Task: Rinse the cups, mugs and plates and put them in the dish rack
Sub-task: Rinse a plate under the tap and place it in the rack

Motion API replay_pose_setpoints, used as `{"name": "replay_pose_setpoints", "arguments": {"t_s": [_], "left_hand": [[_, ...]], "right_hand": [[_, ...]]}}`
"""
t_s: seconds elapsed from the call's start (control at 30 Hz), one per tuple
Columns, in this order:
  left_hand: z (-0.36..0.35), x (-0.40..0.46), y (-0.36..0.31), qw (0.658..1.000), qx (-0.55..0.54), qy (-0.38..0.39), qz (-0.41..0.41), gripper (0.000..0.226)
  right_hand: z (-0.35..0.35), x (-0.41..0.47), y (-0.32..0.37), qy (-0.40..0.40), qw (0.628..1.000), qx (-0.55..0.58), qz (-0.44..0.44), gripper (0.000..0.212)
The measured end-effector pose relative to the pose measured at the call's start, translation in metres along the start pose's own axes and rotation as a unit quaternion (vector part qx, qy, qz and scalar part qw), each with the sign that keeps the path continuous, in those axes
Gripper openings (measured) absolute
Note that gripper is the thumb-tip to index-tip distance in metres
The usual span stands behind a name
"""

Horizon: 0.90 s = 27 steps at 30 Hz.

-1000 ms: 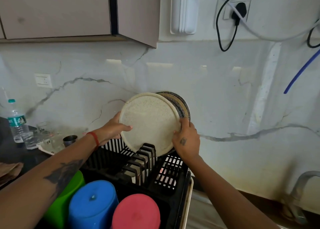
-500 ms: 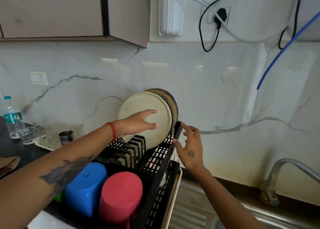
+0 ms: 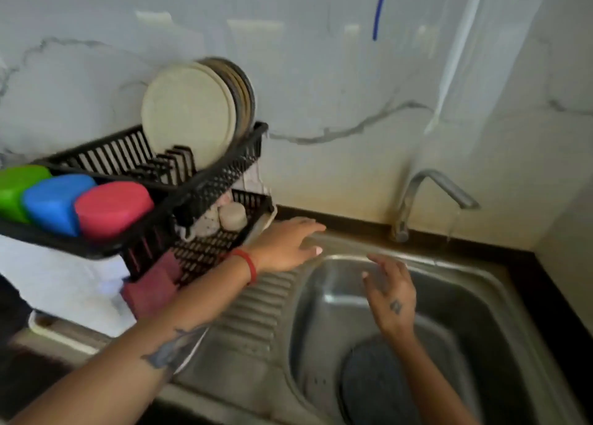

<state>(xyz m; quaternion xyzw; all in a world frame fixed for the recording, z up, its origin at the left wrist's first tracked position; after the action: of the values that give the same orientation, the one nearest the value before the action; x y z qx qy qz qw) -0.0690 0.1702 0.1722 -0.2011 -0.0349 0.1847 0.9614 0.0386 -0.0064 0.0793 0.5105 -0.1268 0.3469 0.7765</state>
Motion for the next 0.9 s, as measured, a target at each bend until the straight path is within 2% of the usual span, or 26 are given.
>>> {"name": "replay_pose_setpoints", "arguments": {"t_s": [0.17,0.23,0.33,0.43,0.5,0.6,0.7,0.77,0.9], "left_hand": [[-0.143,-0.012,-0.021,0.992,-0.042,0.084,0.081,0.049],[-0.189,-0.019,-0.027,0.984,-0.057,0.119,0.116,0.052],[-0.239,-0.028,-0.035,0.964,-0.116,0.148,0.187,0.052],[-0.265,-0.031,-0.039,0.942,-0.154,0.172,0.245,0.058],[-0.272,-0.029,-0.039,0.920,-0.178,0.202,0.286,0.068],[-0.278,-0.028,-0.035,0.855,-0.234,0.277,0.371,0.091],[-0.282,-0.026,-0.037,0.818,-0.275,0.301,0.405,0.100],[-0.282,-0.022,-0.040,0.802,-0.306,0.304,0.413,0.097],[-0.286,-0.016,-0.039,0.774,-0.356,0.311,0.422,0.082]], "right_hand": [[0.034,-0.054,-0.082,0.093,0.989,-0.058,-0.104,0.032],[0.043,-0.073,-0.115,0.153,0.973,-0.086,-0.147,0.033],[0.051,-0.094,-0.158,0.301,0.919,-0.162,-0.195,0.052],[0.056,-0.108,-0.184,0.390,0.866,-0.178,-0.258,0.069],[0.056,-0.112,-0.194,0.421,0.839,-0.180,-0.293,0.077],[0.049,-0.112,-0.200,0.423,0.823,-0.148,-0.349,0.086],[0.044,-0.112,-0.205,0.409,0.816,-0.142,-0.384,0.085],[0.044,-0.113,-0.208,0.366,0.827,-0.132,-0.406,0.076],[0.052,-0.109,-0.208,0.299,0.832,-0.128,-0.449,0.075]]}}
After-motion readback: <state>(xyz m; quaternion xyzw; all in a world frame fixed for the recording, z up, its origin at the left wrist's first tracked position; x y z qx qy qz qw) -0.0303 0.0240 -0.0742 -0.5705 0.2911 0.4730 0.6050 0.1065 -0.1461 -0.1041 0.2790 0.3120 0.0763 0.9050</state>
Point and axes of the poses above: each hand's wrist, its own x-axis towards the middle knuckle, its own z-axis out of the back of the hand, y = z × x, the point moved 1 cm from there along x, towards the middle knuckle, and after that the axes turned 6 degrees about z, right-handed, at the moved point
